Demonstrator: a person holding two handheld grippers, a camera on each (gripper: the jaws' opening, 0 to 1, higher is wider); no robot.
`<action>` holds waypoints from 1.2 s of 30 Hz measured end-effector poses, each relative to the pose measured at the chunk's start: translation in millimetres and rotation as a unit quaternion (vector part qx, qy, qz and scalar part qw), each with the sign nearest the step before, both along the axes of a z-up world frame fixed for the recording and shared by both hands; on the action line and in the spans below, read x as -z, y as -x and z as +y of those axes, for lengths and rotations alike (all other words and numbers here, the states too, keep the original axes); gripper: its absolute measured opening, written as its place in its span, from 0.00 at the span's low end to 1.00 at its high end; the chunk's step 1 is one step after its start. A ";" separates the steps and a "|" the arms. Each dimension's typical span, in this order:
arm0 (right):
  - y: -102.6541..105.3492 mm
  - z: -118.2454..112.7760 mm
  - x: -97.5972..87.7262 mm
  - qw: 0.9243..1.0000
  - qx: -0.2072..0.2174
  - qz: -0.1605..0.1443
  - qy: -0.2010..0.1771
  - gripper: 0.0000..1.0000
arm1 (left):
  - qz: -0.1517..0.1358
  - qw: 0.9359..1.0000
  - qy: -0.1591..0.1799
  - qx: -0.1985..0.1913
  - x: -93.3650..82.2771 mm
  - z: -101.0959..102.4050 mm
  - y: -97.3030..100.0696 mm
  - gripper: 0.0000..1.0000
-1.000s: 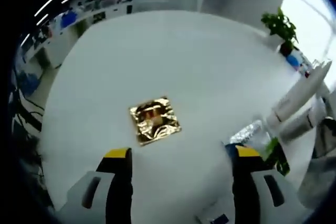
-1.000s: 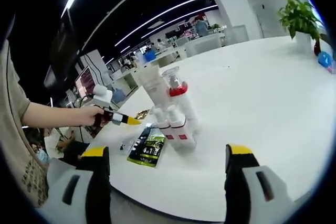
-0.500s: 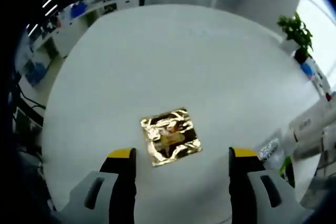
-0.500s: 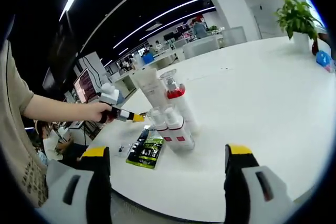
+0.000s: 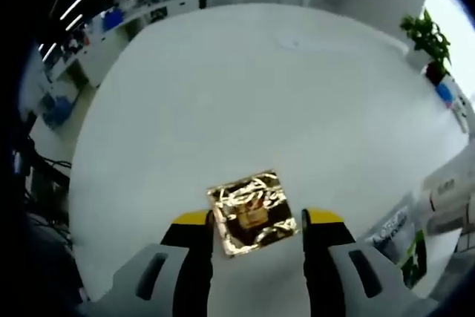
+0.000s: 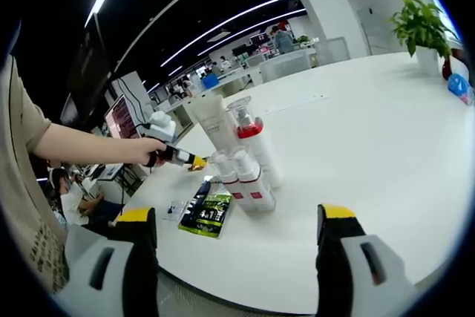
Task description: Arrange the skincare products in the storage area until every visible bottle or jar stands upright without overlapping.
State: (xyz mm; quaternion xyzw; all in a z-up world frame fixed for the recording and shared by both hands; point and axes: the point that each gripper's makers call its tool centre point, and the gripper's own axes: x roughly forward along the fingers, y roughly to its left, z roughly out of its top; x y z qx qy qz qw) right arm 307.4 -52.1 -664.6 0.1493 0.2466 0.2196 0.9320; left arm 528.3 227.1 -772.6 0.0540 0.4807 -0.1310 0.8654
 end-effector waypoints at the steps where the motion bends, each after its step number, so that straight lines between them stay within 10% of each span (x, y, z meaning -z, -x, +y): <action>1: 0.0 0.0 0.1 1.000 0.000 0.000 0.000 0.89 | -0.003 1.000 -0.004 0.001 0.3 0.2 0.4 0.44; 13: -0.2 0.1 -1.3 1.000 0.001 -0.001 -0.003 0.88 | -0.057 0.998 -0.017 -0.017 -19.9 0.5 -0.9 0.33; 22: -0.5 0.0 -2.1 1.000 0.001 -0.003 -0.006 0.88 | -0.108 0.988 0.044 -0.100 -43.1 6.2 14.8 0.32; 36: 0.5 1.2 1.6 1.000 -0.009 0.002 -0.004 0.88 | -0.093 0.988 0.058 -0.113 -26.9 0.1 55.8 0.32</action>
